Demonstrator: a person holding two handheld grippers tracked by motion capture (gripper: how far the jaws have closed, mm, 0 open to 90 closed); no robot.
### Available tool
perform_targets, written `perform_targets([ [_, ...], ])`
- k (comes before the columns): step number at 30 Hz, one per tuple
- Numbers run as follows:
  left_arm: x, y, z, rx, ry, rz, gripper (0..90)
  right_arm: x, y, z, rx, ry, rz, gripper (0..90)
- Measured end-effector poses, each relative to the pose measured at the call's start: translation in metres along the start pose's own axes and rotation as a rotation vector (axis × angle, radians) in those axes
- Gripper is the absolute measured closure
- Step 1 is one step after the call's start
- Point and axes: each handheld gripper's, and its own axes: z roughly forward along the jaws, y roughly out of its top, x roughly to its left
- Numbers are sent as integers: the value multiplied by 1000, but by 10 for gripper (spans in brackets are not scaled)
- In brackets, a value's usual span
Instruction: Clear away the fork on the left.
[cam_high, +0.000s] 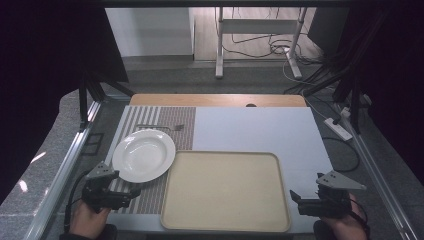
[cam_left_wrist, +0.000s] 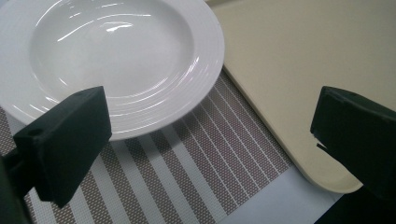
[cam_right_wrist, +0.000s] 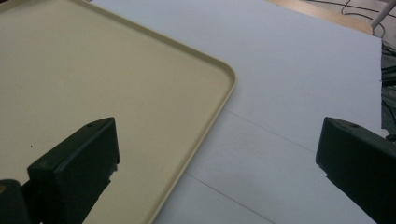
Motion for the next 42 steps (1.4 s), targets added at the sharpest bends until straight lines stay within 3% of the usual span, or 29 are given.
perform_targets([
  [24,15,19,26,47,3,23,0,1,0,1,6,0,-8,1],
  [36,26,39,48,102,-23,22,0,1,0,1,10,0,-10,1],
  [42,34,50,58,96,-27,9,0,1,0,1,12,0,-11,1],
])
